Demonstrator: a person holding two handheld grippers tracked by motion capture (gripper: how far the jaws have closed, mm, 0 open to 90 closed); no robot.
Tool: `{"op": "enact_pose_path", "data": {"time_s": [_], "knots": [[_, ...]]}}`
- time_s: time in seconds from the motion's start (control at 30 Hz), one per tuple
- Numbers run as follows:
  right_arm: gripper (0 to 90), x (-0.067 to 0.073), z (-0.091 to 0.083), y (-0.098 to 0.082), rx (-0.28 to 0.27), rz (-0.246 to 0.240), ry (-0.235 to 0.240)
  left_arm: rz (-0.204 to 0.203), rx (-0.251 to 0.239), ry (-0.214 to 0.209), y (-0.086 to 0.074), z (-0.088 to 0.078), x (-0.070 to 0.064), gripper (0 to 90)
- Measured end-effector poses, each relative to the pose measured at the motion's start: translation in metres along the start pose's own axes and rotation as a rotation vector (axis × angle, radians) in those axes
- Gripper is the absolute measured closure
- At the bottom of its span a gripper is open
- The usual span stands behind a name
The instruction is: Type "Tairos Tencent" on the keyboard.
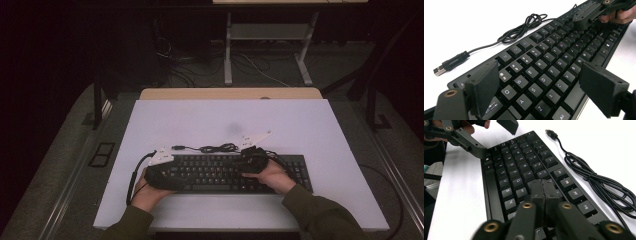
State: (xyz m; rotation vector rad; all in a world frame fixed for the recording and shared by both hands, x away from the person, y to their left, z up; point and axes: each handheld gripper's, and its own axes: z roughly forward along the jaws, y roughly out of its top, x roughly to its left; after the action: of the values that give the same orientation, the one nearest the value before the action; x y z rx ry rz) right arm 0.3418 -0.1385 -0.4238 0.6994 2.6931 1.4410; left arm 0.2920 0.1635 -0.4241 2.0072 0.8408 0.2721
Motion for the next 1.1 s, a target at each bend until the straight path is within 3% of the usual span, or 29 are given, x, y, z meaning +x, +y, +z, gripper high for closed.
{"op": "enact_pose_path", "data": {"time_s": [0.37,0.87,1.1], "knots": [[89.6,0.001,0.006,-0.002,0.034,-0.005,-0.004,-0.001,-0.003,0.0,0.0,0.0,0.0,13.7],[89.6,-0.003,0.013,-0.005,0.082,-0.002,-0.056,-0.002,-0.002,-0.001,-0.001,0.001,0.001,13.7],[89.6,-0.002,0.014,-0.005,0.092,-0.006,-0.056,-0.001,-0.001,-0.002,-0.001,0.001,0.001,13.9]]}}
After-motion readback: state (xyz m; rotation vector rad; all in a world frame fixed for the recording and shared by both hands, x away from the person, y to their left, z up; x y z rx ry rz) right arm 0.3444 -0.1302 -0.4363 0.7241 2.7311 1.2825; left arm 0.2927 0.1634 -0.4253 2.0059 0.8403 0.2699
